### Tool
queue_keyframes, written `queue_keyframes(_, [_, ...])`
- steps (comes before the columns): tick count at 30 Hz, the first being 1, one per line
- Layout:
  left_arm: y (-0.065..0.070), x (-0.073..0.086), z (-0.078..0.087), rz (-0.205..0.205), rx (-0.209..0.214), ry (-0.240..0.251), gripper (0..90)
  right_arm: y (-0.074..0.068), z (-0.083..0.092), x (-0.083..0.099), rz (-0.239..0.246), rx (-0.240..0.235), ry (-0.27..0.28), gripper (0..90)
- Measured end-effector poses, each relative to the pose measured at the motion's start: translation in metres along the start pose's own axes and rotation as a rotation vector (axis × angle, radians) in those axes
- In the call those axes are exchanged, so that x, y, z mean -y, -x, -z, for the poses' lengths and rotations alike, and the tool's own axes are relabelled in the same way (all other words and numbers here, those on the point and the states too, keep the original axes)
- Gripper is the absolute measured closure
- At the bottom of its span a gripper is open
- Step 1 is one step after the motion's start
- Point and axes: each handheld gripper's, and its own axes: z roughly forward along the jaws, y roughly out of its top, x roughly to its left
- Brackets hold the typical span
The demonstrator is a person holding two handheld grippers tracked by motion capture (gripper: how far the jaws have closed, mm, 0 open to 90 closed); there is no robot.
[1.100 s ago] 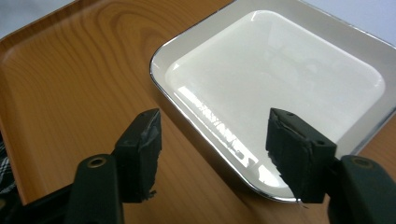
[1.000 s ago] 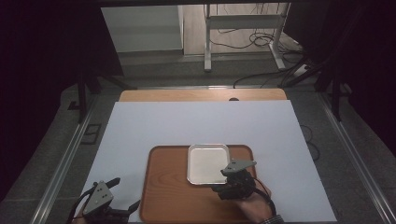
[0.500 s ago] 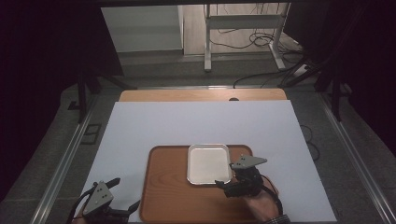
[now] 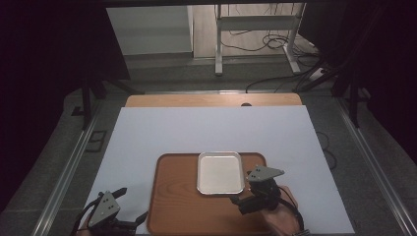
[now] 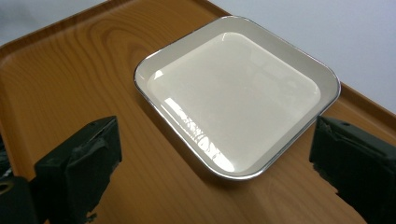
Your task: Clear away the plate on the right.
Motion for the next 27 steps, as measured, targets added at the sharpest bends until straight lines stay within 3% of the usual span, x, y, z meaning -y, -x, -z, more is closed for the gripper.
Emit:
queue_keyframes(10, [0.000, 0.000, 0.000, -0.003, 0.000, 0.000, 1.7, 0.000, 0.009, 0.010, -0.002, 0.005, -0.033, 0.0])
queue_keyframes(24, [0.001, 0.000, 0.000, -0.007, 0.003, 0.000, 1.8, 0.007, 0.026, 0.021, -0.069, 0.013, 0.013, 0.0])
queue_keyframes(27, [0.001, 0.000, 0.000, -0.008, 0.003, -0.001, 1.8, 0.009, 0.030, 0.024, -0.075, 0.038, 0.019, 0.0])
